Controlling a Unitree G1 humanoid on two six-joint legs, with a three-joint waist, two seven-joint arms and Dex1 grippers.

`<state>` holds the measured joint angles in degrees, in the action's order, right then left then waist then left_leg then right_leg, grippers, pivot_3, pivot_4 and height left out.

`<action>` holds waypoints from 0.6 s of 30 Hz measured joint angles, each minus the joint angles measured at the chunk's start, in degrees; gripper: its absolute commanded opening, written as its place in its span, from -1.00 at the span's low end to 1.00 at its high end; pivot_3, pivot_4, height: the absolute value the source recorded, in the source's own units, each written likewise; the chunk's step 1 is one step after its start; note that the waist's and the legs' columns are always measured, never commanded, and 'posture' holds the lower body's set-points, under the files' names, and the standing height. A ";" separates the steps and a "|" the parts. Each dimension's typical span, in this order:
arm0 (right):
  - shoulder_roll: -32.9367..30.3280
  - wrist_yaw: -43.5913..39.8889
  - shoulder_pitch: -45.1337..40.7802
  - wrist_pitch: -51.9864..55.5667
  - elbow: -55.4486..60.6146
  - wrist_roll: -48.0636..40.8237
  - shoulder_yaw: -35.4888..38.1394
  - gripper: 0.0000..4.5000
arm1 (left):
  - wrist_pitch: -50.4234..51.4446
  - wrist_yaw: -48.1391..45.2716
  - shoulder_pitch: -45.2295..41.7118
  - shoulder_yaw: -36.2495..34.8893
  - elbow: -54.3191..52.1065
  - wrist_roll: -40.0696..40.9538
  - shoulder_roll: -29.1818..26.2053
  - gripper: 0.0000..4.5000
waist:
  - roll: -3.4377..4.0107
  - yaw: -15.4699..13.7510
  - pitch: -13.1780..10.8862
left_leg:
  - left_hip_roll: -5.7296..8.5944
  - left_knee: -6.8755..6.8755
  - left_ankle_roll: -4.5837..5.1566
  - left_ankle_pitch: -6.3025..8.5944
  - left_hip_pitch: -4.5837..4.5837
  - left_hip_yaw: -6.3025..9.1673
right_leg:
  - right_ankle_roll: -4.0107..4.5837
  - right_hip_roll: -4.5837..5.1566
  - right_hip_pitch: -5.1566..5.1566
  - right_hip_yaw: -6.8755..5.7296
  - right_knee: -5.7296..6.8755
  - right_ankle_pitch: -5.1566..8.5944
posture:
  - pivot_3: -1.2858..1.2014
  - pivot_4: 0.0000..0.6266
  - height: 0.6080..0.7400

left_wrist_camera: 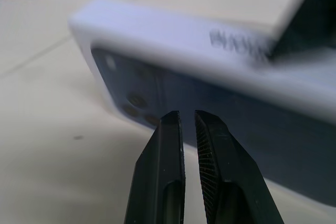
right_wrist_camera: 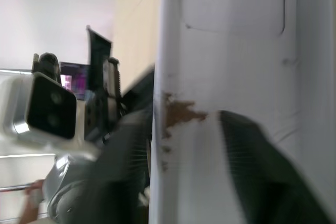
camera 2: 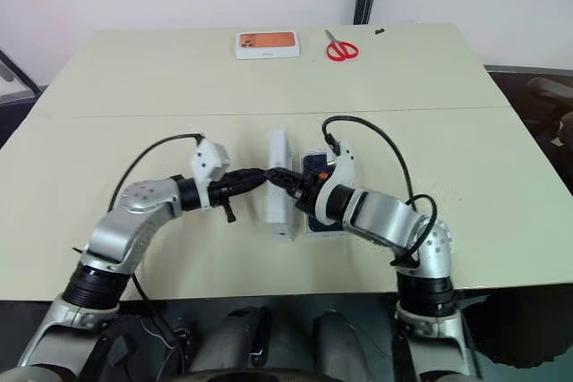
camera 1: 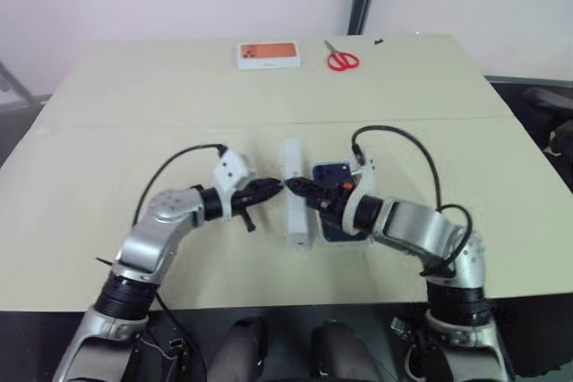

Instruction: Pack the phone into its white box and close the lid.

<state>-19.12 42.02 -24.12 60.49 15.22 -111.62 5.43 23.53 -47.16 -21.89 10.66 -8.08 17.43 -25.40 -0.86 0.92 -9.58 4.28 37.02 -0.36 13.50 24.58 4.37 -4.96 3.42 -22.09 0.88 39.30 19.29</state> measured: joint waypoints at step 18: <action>-42.85 -61.14 -6.75 -4.68 8.20 62.36 -19.30 -0.76 | 5.09 2.72 -3.44 2.71 -2.57 -1.64 3.84 -0.78 | 0.04 -0.24 -0.02 | -0.09 0.01 0.14 0.09 0.01 0.00 | -0.03 -0.07 0.05 0.01 -0.12 0.02 | 0.03 -0.52 1.00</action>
<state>-61.97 -19.12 -30.87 55.82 23.42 -49.26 -13.87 28.62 -44.43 -25.33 13.37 -10.66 15.79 -21.55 -0.83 0.68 -9.60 4.20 37.03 -0.21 13.59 24.58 4.37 -4.99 3.35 -22.04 0.89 39.18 19.31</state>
